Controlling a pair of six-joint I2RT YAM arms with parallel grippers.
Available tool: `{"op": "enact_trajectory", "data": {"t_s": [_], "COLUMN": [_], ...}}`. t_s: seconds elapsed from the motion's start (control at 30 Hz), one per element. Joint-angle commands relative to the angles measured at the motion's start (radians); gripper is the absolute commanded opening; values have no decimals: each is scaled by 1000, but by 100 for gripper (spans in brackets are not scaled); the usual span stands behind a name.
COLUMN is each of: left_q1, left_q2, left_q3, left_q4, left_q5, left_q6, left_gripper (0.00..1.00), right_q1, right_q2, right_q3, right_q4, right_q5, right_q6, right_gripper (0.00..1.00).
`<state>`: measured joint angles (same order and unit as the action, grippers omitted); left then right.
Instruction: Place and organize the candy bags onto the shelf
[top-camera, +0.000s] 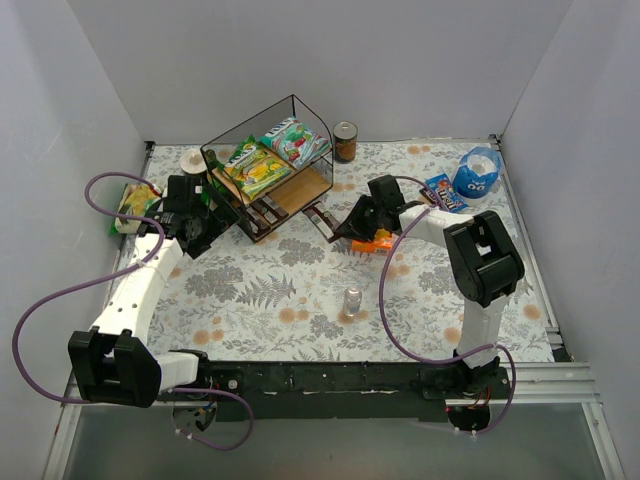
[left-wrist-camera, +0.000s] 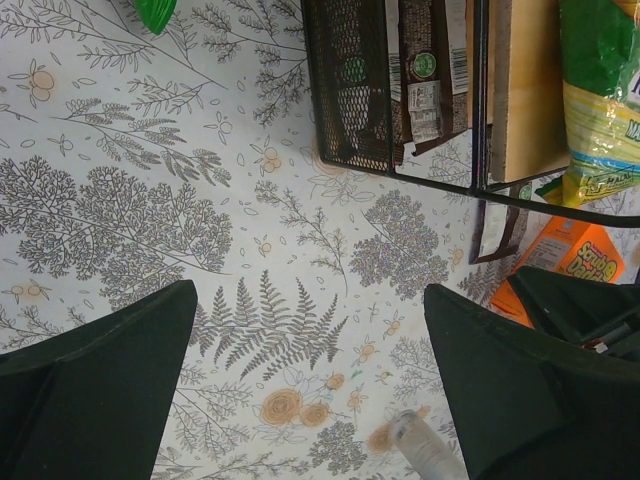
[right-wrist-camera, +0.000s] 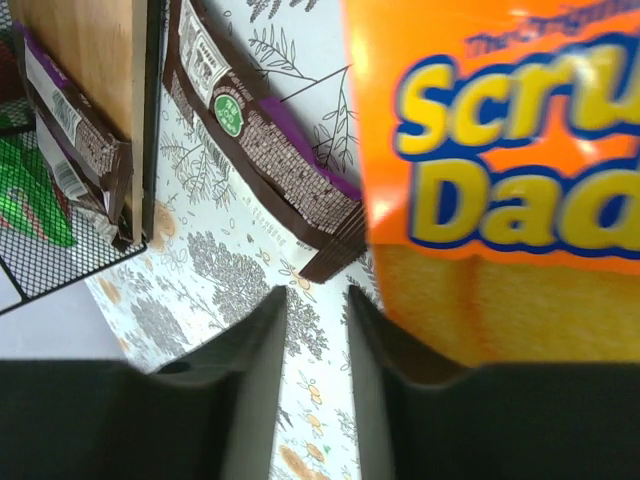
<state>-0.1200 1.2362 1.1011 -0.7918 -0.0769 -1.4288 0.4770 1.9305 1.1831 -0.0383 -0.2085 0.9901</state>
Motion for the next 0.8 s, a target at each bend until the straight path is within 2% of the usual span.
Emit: {"op": "enact_trajectory", "data": {"t_s": [0.0, 0.1, 0.27, 0.4, 0.47, 0.6, 0.77], "left_q1": [-1, -1, -1, -1, -1, 0, 0], "left_q2": [-21, -20, -18, -14, -15, -14, -15], "left_q3": [-9, -7, -7, -3, -1, 5, 8], "left_q4": [9, 8, 6, 6, 5, -3, -3], "left_q5": [3, 3, 5, 9, 9, 2, -4], "left_q6": [2, 4, 7, 7, 8, 11, 13], "left_gripper": [98, 98, 98, 98, 98, 98, 98], "right_q1": [-15, -14, -3, 12, 23, 58, 80], "right_q2": [-27, -24, 5, 67, 88, 113, 90], "right_q3": [18, 4, 22, 99, 156, 225, 214], "right_q4": [-74, -63, -78, -143, -184, -252, -227], "right_q5": [55, 55, 76, 106, 130, 254, 279], "right_q6": [-54, -47, -34, -70, -97, -244, -491], "right_gripper": [47, 53, 55, 62, 62, 62, 64]}}
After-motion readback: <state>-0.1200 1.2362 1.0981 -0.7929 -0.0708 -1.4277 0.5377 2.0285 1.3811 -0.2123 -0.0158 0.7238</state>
